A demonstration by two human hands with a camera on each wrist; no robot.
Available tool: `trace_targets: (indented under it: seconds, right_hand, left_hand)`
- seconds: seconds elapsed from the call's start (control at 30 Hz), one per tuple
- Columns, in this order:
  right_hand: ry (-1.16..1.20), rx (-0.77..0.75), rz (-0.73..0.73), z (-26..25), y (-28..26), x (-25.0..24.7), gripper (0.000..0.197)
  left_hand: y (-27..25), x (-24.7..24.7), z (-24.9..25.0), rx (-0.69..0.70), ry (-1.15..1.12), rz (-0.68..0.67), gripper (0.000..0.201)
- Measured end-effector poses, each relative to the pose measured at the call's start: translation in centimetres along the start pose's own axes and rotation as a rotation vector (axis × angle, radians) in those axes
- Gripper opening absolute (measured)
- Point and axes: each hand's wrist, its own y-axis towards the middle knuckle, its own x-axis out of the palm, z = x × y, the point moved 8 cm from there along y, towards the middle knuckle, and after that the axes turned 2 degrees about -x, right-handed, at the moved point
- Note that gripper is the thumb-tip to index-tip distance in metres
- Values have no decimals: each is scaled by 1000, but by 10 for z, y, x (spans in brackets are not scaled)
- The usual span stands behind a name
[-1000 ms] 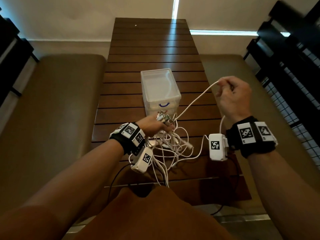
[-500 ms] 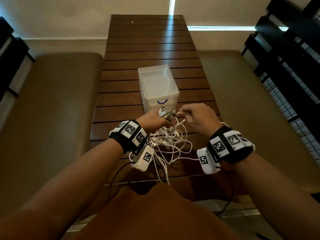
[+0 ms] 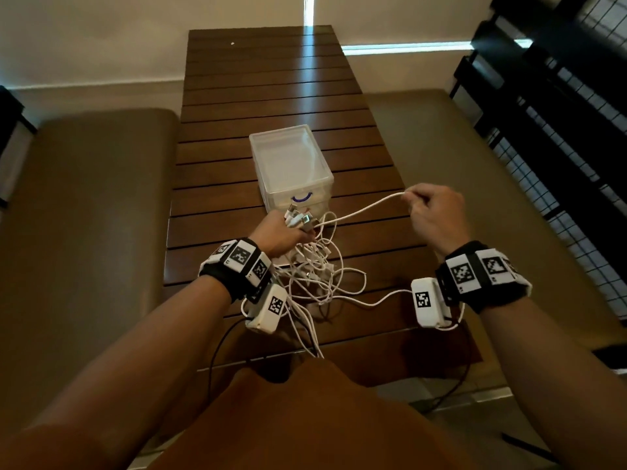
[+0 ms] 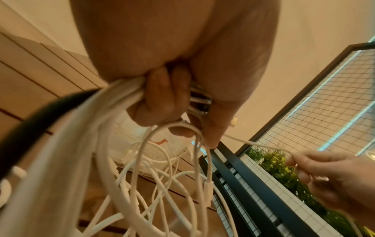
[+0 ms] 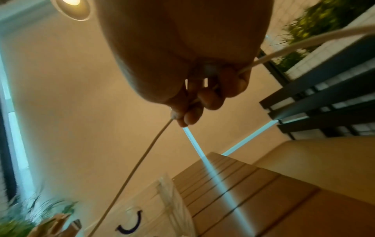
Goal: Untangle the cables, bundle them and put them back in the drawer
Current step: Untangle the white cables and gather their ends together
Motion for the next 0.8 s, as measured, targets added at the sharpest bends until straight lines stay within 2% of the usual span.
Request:
trace_targets:
  seconds: [0.1, 0.23, 0.27, 0.33, 0.37, 0.43, 0.5, 0.53, 0.6, 0.67, 0.77, 0.8]
  right_hand:
    - [-13, 62, 119, 25, -13, -15, 17]
    - [60, 204, 277, 56, -19, -37, 22]
    - [-6, 262, 240, 64, -19, -35, 23]
    - [-328, 333, 59, 62, -25, -20, 31]
    - [-441, 278, -34, 49, -29, -5, 43]
    - [-433, 26, -171, 1, -39, 32, 61]
    - [-325, -169, -366, -42, -49, 72, 51]
    - [-282, -188, -453, -53, -51, 87, 38]
    - [-221, -180, -482, -64, -41, 94, 22]
    - [-195, -225, -468, -70, -29, 91, 20]
    - [-39, -214, -663, -75, -30, 99, 15]
    - [-2, -213, -680, -78, -32, 101, 13]
  left_hand:
    - [5, 6, -2, -16, 115, -35, 16]
    - [6, 10, -2, 0, 197, -34, 14]
    - [6, 11, -1, 8, 178, -39, 13]
    - [6, 11, 5, 8, 147, -47, 12]
    - [6, 13, 8, 4, 136, -62, 13]
    - [7, 19, 15, 7, 130, -110, 12]
    - [5, 23, 22, 23, 138, -138, 11]
    - [4, 24, 23, 27, 141, -151, 10]
    - [1, 23, 23, 44, 120, -183, 9]
    - [-4, 19, 19, 57, 46, -214, 10]
    - [-6, 10, 10, 43, -101, -170, 10]
    - [-6, 7, 7, 33, -134, -149, 10]
